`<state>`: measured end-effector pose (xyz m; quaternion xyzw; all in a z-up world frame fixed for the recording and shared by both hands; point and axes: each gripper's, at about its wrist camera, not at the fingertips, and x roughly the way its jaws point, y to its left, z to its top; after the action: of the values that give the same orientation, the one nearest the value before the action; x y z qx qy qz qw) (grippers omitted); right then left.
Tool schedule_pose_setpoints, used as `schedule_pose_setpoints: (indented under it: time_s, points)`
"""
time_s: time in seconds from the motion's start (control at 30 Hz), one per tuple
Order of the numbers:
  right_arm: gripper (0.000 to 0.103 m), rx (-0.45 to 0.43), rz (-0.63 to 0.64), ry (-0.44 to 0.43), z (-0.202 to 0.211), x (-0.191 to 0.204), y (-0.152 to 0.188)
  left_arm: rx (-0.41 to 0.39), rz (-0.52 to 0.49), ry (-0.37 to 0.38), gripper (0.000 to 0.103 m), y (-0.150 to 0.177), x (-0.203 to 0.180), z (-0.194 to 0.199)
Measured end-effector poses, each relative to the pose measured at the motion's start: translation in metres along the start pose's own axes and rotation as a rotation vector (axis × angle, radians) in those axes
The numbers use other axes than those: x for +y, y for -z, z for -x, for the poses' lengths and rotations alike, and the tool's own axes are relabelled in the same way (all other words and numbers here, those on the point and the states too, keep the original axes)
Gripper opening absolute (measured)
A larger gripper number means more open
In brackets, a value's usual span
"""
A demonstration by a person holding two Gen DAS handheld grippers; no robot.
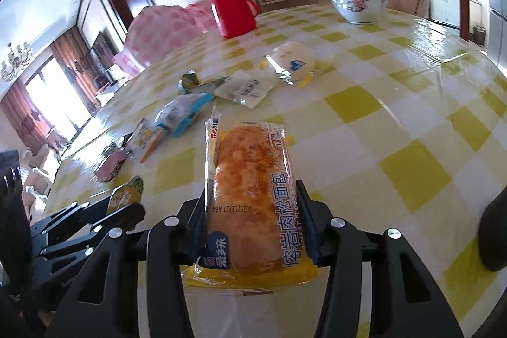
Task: Organize snacks
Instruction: 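Grasp the green snack packet with the left tool while the right tool holds the bread roll, then carry the green packet and bread roll over the purple-rimmed box and release them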
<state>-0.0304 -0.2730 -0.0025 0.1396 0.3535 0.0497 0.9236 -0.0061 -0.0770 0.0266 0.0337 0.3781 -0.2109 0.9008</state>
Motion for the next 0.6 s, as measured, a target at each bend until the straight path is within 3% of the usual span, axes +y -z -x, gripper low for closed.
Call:
schedule_pose_setpoints:
  time_s: [0.27,0.6]
  points:
    - [0.048,-0.001,0.017,-0.051,0.009,0.018,0.014,-0.035,0.049,0.012,0.042,0.009,0.008,0.017]
    - [0.048,0.000,0.008,-0.130,0.029,0.046,0.044,-0.104,0.089,-0.025,0.042,0.035,0.014,0.058]
